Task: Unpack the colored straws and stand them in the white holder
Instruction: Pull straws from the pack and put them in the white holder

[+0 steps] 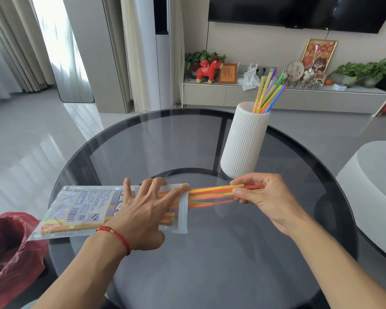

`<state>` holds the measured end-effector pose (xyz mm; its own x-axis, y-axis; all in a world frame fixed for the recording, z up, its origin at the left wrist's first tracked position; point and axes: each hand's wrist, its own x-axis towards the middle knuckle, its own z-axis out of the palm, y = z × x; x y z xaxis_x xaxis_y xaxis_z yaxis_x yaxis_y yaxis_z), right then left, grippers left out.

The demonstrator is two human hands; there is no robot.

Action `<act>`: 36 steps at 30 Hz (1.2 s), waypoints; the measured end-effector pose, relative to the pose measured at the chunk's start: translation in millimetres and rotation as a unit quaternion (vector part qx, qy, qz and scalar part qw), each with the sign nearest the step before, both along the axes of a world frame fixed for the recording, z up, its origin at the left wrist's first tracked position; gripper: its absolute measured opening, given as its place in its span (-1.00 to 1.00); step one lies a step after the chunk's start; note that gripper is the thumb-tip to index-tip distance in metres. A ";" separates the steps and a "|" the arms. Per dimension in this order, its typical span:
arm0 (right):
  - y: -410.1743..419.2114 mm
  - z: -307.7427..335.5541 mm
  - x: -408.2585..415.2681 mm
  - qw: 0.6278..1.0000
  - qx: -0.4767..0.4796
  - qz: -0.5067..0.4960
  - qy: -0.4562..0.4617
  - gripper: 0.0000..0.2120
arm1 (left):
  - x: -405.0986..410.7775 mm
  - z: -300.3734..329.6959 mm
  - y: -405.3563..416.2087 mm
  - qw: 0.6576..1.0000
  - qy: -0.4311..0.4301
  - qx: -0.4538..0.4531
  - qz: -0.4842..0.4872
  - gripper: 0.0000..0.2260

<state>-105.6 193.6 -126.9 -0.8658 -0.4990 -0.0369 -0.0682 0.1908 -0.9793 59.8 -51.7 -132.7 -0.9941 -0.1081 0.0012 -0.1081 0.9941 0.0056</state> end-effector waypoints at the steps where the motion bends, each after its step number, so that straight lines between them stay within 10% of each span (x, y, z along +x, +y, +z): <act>1: 2.8 1.7 -1.3 1.000 0.003 0.005 0.007 -0.83 | 1.1 0.7 -0.6 1.000 -0.013 0.025 -0.006 0.01; 6: 9.6 7.3 -5.0 0.999 0.010 0.037 0.027 -0.85 | -3.1 6.4 12.6 0.982 0.033 0.185 0.027 -0.31; 20: 30.9 20.0 -16.7 0.967 -0.187 0.051 -0.167 -0.82 | -18.5 -14.5 28.1 0.995 0.072 0.053 0.035 -0.75; 25: 1.2 8.9 12.9 0.928 -0.237 0.123 -0.259 -0.06 | -20.0 -12.2 33.7 0.997 0.066 0.035 0.035 -0.68; 31: -50.7 -12.8 48.7 0.990 -0.116 0.005 -0.081 -0.77 | -18.5 -18.2 39.9 0.997 0.074 0.031 0.019 -0.70; 36: -18.6 18.6 18.0 0.995 -0.075 -0.044 0.051 -0.73 | -20.4 -25.7 35.6 0.994 0.085 0.064 0.030 -0.80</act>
